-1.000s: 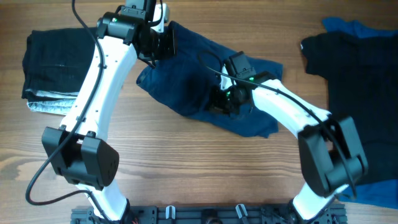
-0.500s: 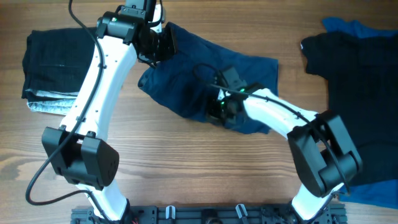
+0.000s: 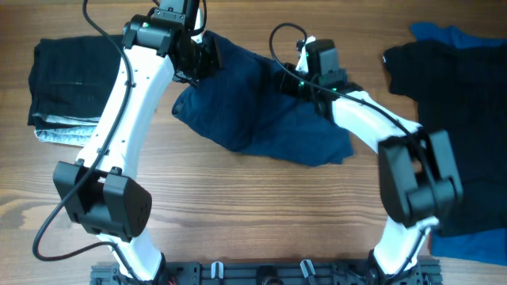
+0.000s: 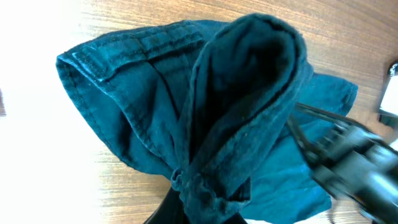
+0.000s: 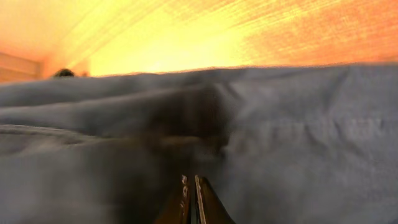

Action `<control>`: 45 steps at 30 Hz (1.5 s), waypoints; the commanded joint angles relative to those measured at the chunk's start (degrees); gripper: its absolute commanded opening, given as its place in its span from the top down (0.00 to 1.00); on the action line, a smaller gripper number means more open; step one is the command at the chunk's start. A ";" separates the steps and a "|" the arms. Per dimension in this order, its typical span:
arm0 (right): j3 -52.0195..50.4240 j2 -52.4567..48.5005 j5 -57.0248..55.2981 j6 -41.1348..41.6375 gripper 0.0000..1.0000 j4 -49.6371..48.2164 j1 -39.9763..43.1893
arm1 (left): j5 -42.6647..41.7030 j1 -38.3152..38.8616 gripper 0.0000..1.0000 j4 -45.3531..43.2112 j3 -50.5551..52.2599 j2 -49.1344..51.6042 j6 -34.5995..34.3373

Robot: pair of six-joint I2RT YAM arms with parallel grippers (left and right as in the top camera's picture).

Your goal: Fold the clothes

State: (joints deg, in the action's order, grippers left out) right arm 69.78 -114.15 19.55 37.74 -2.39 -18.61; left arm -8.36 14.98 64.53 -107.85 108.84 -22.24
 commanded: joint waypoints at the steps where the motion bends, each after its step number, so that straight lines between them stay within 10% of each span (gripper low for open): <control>1: 0.28 -8.17 1.97 1.60 0.96 -8.59 -1.49 | 0.50 -0.24 0.96 -0.59 -1.36 -0.28 -2.49; 11: 0.31 -6.40 7.96 -3.48 0.96 -13.18 -1.73 | 4.39 1.88 0.96 -2.10 -1.25 4.07 -6.19; 20: -0.74 16.59 -15.76 -10.71 0.96 39.89 2.73 | 4.33 1.88 0.96 -4.52 -2.86 4.57 -7.76; 29: -13.07 10.25 -14.29 -8.04 0.96 36.04 2.71 | 2.43 1.90 0.96 -7.61 -3.08 4.59 -8.57; 45: -4.42 15.52 -5.20 -15.28 0.96 53.35 -2.43 | 2.23 5.53 0.96 -13.84 -3.06 4.59 -11.50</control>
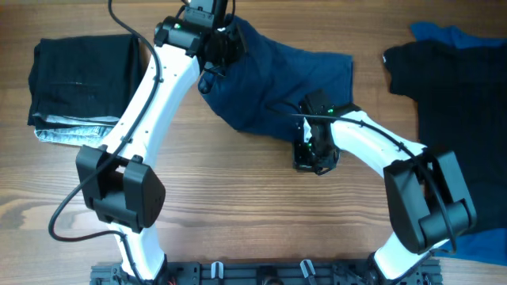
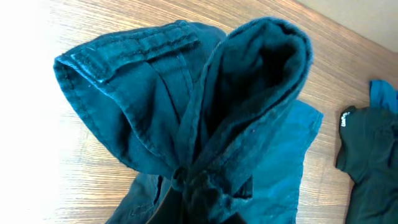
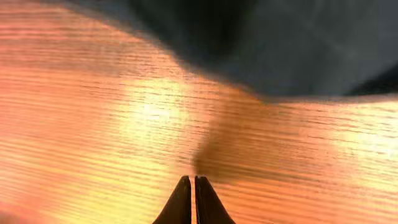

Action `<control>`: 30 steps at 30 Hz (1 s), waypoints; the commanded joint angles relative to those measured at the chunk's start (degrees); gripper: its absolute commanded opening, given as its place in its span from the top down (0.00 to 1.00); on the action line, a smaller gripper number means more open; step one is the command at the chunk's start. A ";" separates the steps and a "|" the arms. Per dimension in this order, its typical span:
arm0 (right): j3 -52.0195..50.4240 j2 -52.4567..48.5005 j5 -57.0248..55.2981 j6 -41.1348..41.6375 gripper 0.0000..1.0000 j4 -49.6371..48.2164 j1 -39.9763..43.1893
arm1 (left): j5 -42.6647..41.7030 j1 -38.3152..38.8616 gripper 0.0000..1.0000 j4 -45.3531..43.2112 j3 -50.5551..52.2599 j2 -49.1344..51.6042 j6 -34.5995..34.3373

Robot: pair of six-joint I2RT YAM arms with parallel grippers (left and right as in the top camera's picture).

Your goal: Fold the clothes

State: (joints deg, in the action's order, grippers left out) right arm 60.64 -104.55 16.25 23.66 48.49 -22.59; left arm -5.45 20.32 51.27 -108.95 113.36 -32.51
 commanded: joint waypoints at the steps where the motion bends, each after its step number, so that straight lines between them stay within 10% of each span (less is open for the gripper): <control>1: 6.08 8.66 -3.67 -1.14 0.96 4.28 2.75 | -0.68 0.20 0.96 -0.72 -1.97 0.07 -1.20; 11: 6.08 9.18 -10.12 -3.02 0.96 -4.13 16.87 | -0.85 1.44 0.96 -1.42 -1.97 0.07 -0.94; 17: 6.08 0.55 14.23 3.52 0.96 -23.08 16.35 | -1.84 1.44 0.96 -0.42 -1.99 0.00 -0.28; 30: 6.10 -18.86 18.38 23.41 0.96 -55.87 -7.23 | -2.14 0.31 0.96 -0.31 -3.65 0.00 0.55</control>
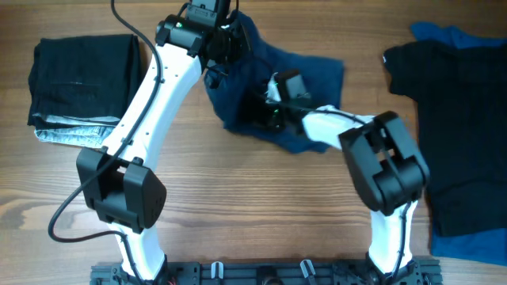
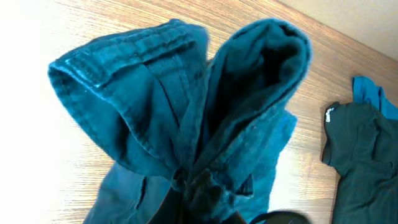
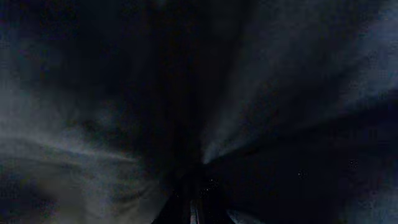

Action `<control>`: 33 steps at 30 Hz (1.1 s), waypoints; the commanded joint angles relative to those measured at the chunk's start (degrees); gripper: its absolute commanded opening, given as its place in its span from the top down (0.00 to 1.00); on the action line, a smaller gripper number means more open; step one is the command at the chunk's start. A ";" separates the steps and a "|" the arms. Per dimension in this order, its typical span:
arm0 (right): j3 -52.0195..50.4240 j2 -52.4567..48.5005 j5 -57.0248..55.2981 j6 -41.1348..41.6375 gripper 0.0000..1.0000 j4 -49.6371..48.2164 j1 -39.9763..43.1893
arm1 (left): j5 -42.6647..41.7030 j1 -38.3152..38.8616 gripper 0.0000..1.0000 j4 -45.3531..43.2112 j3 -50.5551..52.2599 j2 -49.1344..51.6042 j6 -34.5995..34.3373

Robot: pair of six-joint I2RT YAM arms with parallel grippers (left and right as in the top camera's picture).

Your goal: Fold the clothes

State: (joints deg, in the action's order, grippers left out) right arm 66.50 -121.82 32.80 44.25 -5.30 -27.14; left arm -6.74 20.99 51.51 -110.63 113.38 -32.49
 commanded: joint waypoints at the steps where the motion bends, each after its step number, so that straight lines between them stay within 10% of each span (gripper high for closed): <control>1: 0.24 -1.60 2.75 2.80 0.96 -3.32 -3.26 | 0.02 -0.37 0.96 -0.55 -1.97 -0.02 1.79; 9: 0.24 7.56 12.48 -5.49 0.96 4.90 1.22 | 0.44 -0.66 0.96 -0.04 -1.97 -0.02 2.25; 20: -0.17 32.46 -42.07 -3.96 0.96 57.13 8.35 | 0.46 -0.07 0.96 0.13 -1.95 0.00 2.01; 33: -2.99 35.41 -41.07 -5.92 0.96 60.00 14.75 | 4.87 6.95 0.96 -2.64 -1.88 4.61 -0.22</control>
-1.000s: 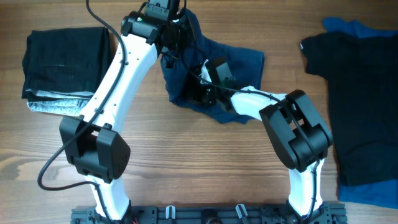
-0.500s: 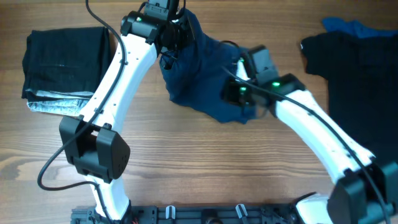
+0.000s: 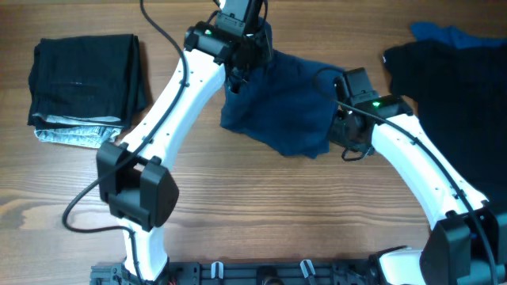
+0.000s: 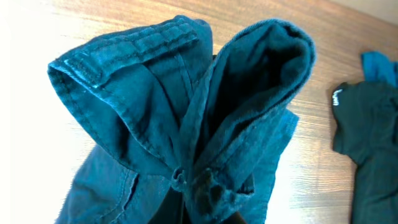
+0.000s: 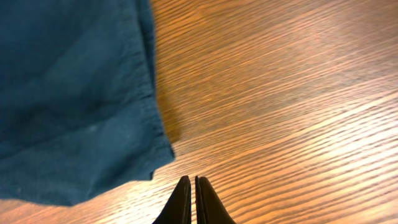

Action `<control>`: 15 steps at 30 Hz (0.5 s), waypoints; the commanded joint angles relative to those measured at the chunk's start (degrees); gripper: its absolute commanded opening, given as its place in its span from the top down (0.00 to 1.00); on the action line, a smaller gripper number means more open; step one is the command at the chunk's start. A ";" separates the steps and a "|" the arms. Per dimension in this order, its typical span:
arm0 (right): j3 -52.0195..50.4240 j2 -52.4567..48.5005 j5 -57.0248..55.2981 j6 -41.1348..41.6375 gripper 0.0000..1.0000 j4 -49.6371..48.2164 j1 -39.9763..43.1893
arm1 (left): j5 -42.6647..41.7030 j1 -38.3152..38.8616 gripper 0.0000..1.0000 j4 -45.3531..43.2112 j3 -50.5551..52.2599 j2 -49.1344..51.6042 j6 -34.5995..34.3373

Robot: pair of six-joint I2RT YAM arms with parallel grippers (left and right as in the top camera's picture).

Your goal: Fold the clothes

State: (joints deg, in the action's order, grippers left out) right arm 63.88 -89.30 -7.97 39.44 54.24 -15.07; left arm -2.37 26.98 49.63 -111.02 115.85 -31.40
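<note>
A dark blue garment (image 3: 283, 107) lies crumpled at the back middle of the wooden table. Its waistband end is lifted, bunched in my left gripper (image 3: 247, 49), which is shut on it; the left wrist view shows the folds of the blue garment (image 4: 186, 118) rising from my left gripper (image 4: 202, 205). My right gripper (image 3: 346, 136) hovers just off the garment's right edge, fingers shut on nothing. In the right wrist view my right gripper (image 5: 190, 198) is over bare wood, with the garment's hem (image 5: 81, 93) to its upper left.
A folded stack of dark clothes (image 3: 83, 75) sits at the back left. A heap of black and blue garments (image 3: 455, 111) lies along the right side. The wooden table (image 3: 238, 214) is bare in front of the arms.
My right gripper was on top of the garment's middle, its view filled with dark cloth; now it is off the right edge over wood. My left gripper has moved slightly right with the cloth.
First both grippers were at the garment's back edge, left holding the bunched end. Then my right gripper stood shut over wood in front of the cloth, then on the garment's middle. Now it is beside the right hem, and the left still holds the waistband.
</note>
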 commanded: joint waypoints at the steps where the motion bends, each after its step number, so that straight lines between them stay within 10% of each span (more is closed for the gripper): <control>1: -0.37 3.89 0.90 -2.60 0.95 0.46 3.98 | 0.50 1.44 0.96 -1.29 -1.49 2.47 -1.49; 15: -0.37 6.38 3.89 -9.46 0.95 1.07 10.23 | 0.57 9.68 0.94 -5.16 -1.49 10.91 -2.08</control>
State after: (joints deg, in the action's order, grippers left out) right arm 63.88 -83.66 -4.89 31.11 55.81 -5.08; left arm -2.22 35.73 44.99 -111.35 125.12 -32.53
